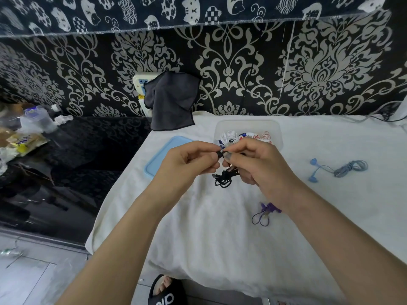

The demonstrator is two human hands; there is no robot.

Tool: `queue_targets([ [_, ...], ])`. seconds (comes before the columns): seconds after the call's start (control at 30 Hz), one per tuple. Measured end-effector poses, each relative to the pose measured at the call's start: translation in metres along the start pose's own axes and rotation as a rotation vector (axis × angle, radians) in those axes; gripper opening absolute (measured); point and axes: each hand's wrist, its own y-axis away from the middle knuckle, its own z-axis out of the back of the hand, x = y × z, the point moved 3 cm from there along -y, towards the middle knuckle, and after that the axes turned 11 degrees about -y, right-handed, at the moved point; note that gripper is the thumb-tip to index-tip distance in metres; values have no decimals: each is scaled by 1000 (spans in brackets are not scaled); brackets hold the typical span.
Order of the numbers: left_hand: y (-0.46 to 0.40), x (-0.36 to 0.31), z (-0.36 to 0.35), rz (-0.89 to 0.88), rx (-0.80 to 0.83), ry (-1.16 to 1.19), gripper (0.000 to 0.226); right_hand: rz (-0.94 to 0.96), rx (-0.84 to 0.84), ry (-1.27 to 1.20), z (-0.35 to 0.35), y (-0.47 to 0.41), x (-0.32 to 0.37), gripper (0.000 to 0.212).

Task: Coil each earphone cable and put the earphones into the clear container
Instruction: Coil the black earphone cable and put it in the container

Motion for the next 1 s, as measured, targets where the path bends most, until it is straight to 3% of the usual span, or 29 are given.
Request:
queue_targets([
  [0.3, -1, -4, 0, -90, 53, 12, 17, -95, 28, -201, -3, -1, 0, 9],
  [1.0, -1, -7, -1, -107, 118, 190, 8, -106, 114, -296, -11, 5, 7, 13],
])
